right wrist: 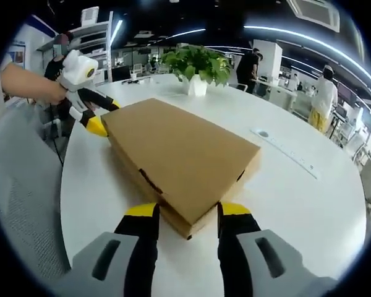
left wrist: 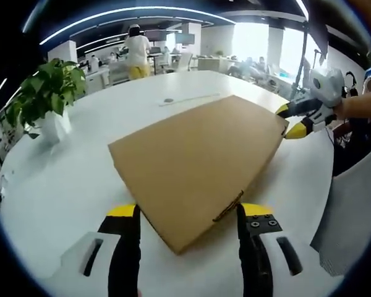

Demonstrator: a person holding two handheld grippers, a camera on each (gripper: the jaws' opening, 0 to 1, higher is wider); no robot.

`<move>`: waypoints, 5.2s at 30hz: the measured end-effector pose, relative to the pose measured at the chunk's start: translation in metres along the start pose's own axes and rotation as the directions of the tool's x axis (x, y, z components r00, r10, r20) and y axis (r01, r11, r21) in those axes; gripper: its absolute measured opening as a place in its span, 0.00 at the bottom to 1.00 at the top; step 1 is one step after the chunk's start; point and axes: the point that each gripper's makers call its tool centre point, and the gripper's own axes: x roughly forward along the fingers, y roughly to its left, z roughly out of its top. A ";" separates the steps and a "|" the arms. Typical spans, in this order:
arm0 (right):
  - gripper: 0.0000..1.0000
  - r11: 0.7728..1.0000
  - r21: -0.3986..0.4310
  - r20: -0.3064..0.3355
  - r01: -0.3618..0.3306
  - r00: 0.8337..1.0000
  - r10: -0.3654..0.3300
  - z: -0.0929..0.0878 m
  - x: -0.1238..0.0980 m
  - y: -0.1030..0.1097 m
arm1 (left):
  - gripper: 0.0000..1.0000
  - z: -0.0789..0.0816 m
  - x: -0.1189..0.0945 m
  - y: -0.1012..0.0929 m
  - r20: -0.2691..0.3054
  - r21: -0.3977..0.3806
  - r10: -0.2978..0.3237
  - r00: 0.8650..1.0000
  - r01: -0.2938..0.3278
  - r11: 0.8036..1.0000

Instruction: Operate the shoe box by opening the lid, removing the specified soft item, and placing it in the target area until the item is outside and the box remains undamaged.

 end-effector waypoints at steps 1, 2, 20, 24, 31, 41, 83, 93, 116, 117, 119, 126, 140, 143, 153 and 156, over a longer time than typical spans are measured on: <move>0.33 1.000 0.002 0.000 0.001 1.000 -0.001 0.000 -0.001 0.002 | 0.64 -0.001 -0.001 0.000 -0.001 0.002 -0.003 1.000 0.003 1.000; 0.33 1.000 0.002 0.000 0.001 1.000 -0.001 0.000 -0.001 0.004 | 0.64 -0.001 -0.002 0.000 -0.003 0.005 -0.006 1.000 0.006 1.000; 0.32 0.998 0.047 -0.004 0.051 0.999 -0.051 -0.003 -0.009 0.045 | 0.64 -0.016 -0.020 0.006 -0.027 0.075 -0.081 0.996 0.083 0.994; 0.32 0.997 0.054 -0.004 0.060 0.998 -0.060 -0.003 -0.010 0.053 | 0.64 -0.020 -0.024 0.008 -0.031 0.086 -0.092 0.995 0.095 0.992; 0.31 0.996 0.057 -0.002 0.062 0.998 -0.062 -0.004 -0.012 0.067 | 0.64 -0.027 -0.032 0.009 -0.042 0.099 -0.106 0.993 0.110 0.989; 0.32 0.995 0.065 -0.004 0.075 0.997 -0.074 -0.005 -0.013 0.076 | 0.64 -0.035 -0.040 0.007 -0.033 0.097 -0.105 0.994 0.108 0.989; 0.40 0.978 0.156 0.046 0.142 0.987 -0.151 0.022 -0.026 0.078 | 0.69 -0.014 -0.061 0.002 0.063 -0.005 -0.070 0.996 0.071 0.997; 0.42 0.979 0.151 0.048 0.139 0.988 -0.148 0.033 -0.032 0.076 | 0.71 -0.001 -0.068 0.002 0.117 -0.030 -0.055 0.992 0.059 0.998; 0.44 0.980 0.148 0.121 0.131 0.981 -0.150 0.069 -0.046 0.063 | 0.77 0.035 -0.084 0.002 0.225 -0.009 -0.051 0.973 0.055 0.998; 0.45 0.980 0.147 0.124 0.132 0.981 -0.151 0.070 -0.047 0.063 | 0.78 0.037 -0.084 0.003 0.230 -0.013 -0.053 0.972 0.057 0.998; 0.44 0.980 0.141 0.128 0.137 0.980 -0.155 0.073 -0.047 0.060 | 0.77 0.041 -0.084 0.005 0.238 -0.015 -0.048 0.970 0.053 0.998; 0.43 0.982 0.111 0.131 0.154 0.977 -0.168 0.084 -0.047 0.052 | 0.72 0.051 -0.085 0.014 0.258 -0.027 -0.030 0.966 0.039 0.999; 0.40 0.977 0.099 0.147 0.190 0.968 -0.203 0.096 -0.047 0.037 | 0.56 0.064 -0.085 0.031 0.291 -0.059 0.021 0.957 -0.004 0.998; 0.41 0.976 0.096 0.150 0.198 0.966 -0.211 0.099 -0.046 0.034 | 0.54 0.067 -0.084 0.034 0.294 -0.058 0.032 0.955 -0.016 0.998; 0.41 0.972 0.078 0.158 0.221 0.960 -0.231 0.110 -0.044 0.022 | 0.48 0.080 -0.083 0.045 0.311 -0.069 0.051 0.949 -0.031 0.997; 0.40 0.971 0.073 0.157 0.227 0.959 -0.236 0.112 -0.043 0.019 | 0.43 0.083 -0.081 0.052 0.311 -0.076 0.070 0.948 -0.049 0.996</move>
